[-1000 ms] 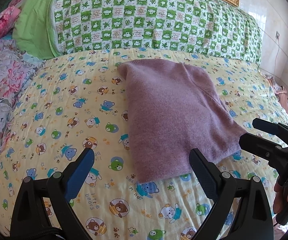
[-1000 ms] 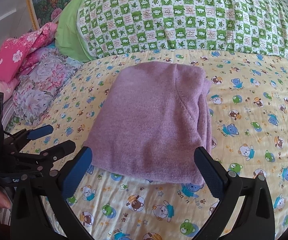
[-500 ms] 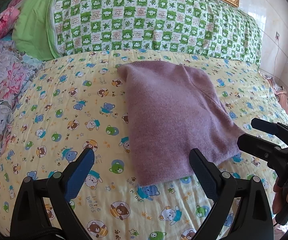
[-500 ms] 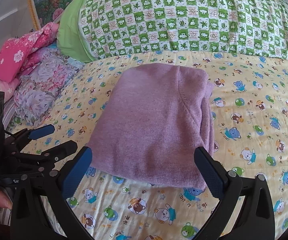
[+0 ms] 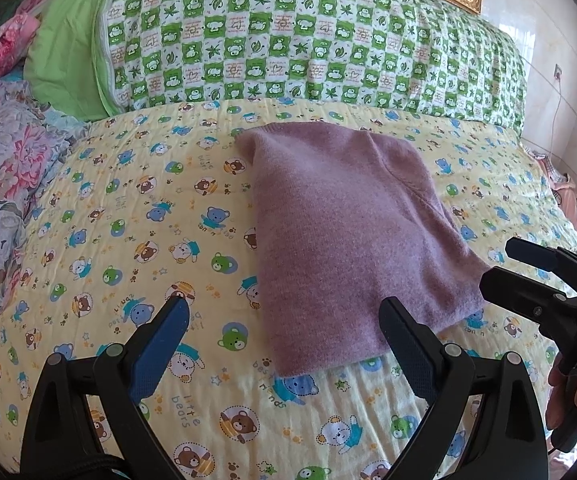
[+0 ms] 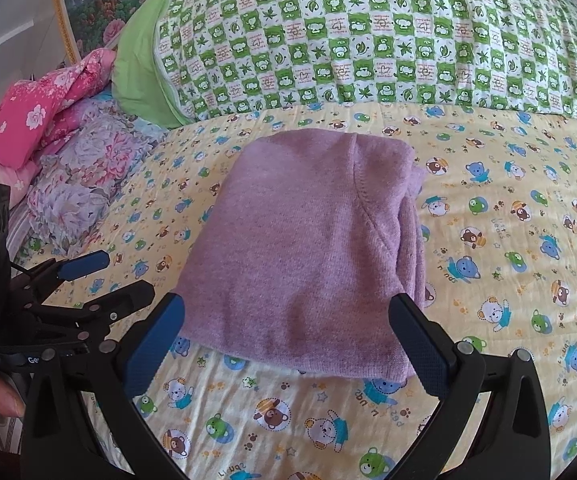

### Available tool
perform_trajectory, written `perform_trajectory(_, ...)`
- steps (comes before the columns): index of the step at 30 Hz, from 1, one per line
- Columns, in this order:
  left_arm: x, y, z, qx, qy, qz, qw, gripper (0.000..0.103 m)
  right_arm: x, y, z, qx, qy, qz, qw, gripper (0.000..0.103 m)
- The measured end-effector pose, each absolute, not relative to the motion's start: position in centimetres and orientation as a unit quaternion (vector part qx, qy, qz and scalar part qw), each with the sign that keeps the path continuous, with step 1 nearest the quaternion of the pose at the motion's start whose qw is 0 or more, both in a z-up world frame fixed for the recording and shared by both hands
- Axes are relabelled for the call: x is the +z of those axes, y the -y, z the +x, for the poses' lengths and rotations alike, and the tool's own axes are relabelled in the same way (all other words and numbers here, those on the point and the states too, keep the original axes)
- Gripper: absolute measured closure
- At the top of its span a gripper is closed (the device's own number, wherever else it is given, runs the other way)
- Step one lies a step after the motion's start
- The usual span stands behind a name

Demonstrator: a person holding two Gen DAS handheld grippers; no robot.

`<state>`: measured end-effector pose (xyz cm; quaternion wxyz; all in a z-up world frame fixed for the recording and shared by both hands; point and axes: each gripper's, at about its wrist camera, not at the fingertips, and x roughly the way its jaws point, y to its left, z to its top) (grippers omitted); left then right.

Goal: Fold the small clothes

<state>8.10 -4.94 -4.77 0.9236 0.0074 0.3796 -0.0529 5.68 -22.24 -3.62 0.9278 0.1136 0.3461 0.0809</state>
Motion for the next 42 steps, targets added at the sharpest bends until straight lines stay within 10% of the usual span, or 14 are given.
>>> perform_trajectory(42, -4.8, 5.7, 9.7, -0.047, -0.387, 0.007, 0.921, 0.007, -3.3, 22.9, 6.5, 0.077, -0.34, 0.126, 0.929, 0.001)
